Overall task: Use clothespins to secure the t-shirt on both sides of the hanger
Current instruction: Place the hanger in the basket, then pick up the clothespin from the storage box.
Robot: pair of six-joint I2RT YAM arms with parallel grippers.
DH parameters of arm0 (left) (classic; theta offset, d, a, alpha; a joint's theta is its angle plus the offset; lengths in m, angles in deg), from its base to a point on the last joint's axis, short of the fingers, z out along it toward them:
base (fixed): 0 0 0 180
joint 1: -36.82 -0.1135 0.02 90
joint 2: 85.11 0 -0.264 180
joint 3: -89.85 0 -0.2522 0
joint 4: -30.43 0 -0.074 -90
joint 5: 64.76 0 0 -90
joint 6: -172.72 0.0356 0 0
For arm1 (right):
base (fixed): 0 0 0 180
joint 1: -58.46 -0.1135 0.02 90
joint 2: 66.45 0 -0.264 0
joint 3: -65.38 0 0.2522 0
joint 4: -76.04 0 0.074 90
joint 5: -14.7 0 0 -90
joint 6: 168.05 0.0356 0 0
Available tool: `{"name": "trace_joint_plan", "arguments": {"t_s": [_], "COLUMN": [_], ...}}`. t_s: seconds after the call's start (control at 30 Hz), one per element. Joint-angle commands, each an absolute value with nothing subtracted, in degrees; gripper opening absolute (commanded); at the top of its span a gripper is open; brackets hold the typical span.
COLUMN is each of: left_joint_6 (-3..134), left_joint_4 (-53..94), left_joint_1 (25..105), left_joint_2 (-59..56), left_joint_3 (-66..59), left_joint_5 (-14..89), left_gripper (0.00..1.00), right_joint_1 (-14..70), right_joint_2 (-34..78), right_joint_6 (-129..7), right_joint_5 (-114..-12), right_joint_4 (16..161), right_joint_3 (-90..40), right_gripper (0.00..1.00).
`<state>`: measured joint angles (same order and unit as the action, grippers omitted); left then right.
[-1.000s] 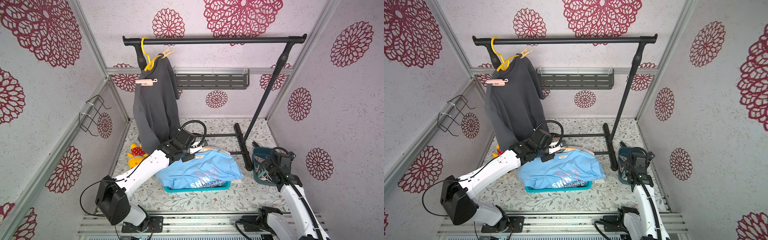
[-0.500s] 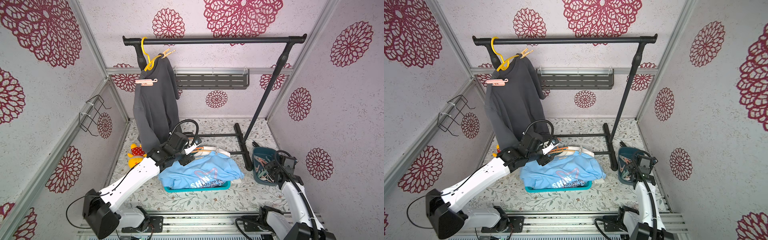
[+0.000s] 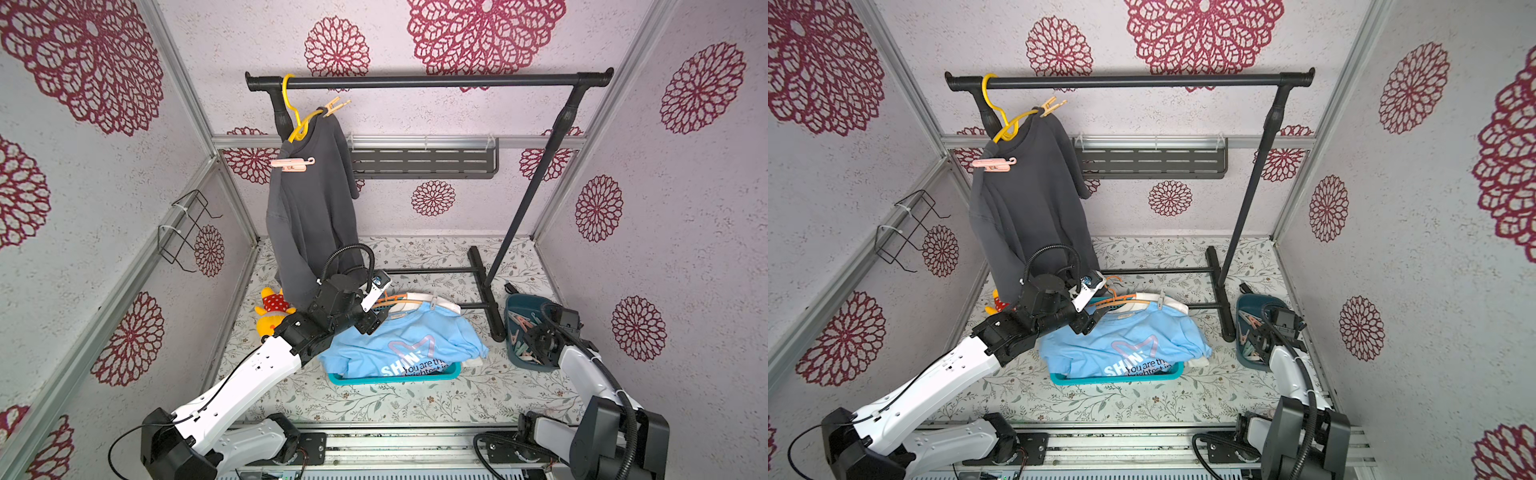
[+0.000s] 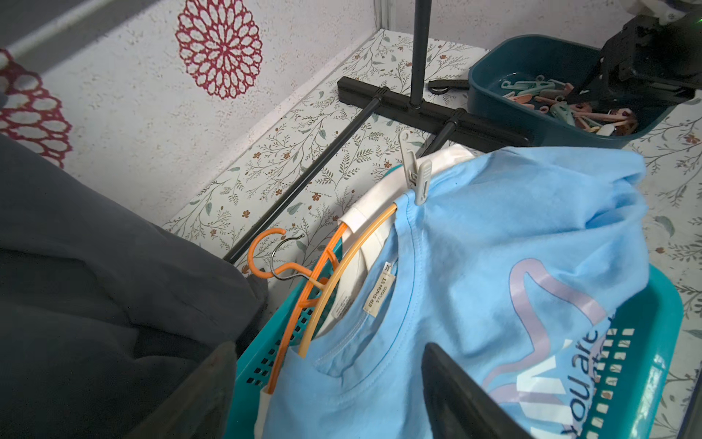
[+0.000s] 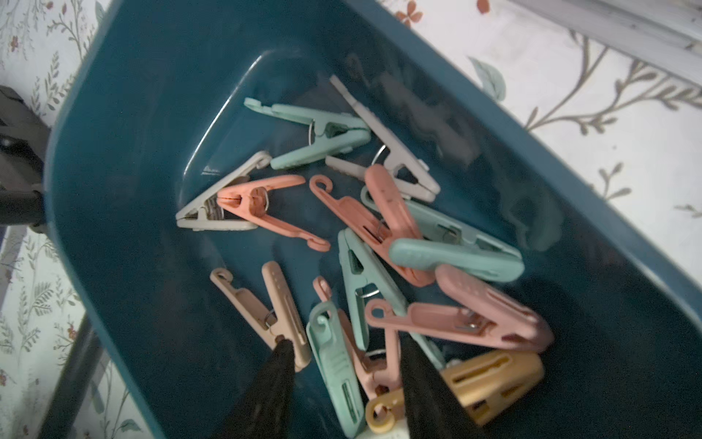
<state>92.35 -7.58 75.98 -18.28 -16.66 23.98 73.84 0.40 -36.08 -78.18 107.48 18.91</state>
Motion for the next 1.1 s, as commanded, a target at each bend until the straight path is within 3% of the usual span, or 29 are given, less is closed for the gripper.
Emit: {"name": "trace_joint_plan", "arguments": {"t_s": [0.0, 0.73, 1.07], "left_joint_6": [90.6, 89.5, 89.0], "left_joint_4": [-7.0, -8.0, -6.3], "left_joint_1": [75.6, 74.9, 73.7], "left_joint_2": [-17.6, -12.5, -12.8], "left_joint_3": [-15.6, -14.4, -15.2], "left_joint_5": [25.8, 27.4, 29.3], "left_gripper": [0.78, 0.75, 0.76], "right_joint_1": [73.9, 70.3, 69.1], "right_joint_2": [1.3, 8.4, 8.2], "right_joint_6": [-35.6, -37.9, -38.9], "right_joint_5": [-78.6, -78.0, -81.7], "right_joint_4": [105.5, 101.2, 101.9], "right_joint_3": [17.3, 17.8, 18.1], "right_gripper": [0.44, 0.37, 0.23]}}
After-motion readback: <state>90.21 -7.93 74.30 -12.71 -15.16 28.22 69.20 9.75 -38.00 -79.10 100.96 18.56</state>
